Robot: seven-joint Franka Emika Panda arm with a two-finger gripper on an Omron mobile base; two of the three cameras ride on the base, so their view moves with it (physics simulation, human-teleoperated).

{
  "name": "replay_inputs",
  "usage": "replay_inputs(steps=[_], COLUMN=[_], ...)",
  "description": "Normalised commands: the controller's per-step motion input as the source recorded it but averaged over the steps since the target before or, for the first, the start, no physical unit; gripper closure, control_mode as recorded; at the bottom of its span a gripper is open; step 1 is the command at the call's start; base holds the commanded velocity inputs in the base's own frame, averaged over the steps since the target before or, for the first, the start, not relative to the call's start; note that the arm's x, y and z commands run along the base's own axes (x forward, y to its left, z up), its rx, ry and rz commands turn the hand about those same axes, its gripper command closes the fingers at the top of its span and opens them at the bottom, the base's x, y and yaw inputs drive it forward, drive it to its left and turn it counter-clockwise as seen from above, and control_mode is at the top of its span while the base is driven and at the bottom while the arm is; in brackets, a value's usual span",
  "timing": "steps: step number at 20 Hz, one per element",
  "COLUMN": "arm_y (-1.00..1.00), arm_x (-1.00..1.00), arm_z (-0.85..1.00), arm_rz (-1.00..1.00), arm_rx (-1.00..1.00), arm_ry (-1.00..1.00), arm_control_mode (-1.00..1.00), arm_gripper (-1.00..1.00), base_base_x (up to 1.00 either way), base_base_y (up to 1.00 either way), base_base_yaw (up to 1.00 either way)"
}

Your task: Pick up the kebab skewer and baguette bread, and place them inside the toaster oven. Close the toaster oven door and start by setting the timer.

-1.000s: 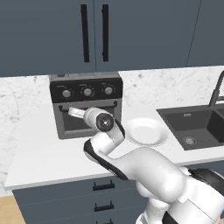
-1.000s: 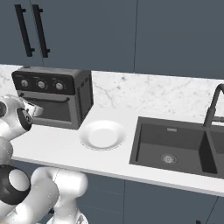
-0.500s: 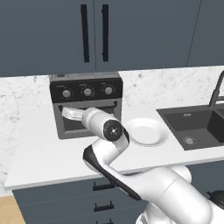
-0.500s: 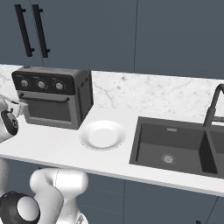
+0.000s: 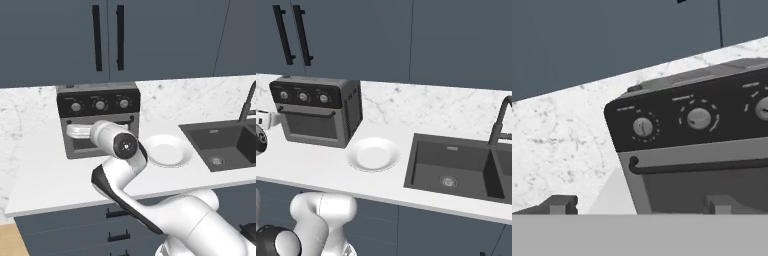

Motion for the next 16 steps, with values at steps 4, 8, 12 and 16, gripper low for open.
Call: replay_inputs(steps=[4,8,12,16], arm_y=[0.0,0.01,0.0,0.0], arm_x=[0.04,0.02,0.07,0.24], arm_z=[0.0,-0.01,-0.04,-0.01], arm_rz=[0.0,0.0,0.0,0.0], arm_rx=[-0.18,-0.1,-0.02,0.0], arm_ry=[-0.01,-0.12,-0.21,-0.23], arm_control_mode=[-1.0,-1.0,-1.0,-1.0], arm_gripper=[-1.0,-1.0,-1.0,-1.0], base_base_x=[0.0,0.0,0.0,0.0], base_base_y=[0.0,0.0,0.0,0.0], base_base_yaw=[0.0,0.0,0.0,0.0])
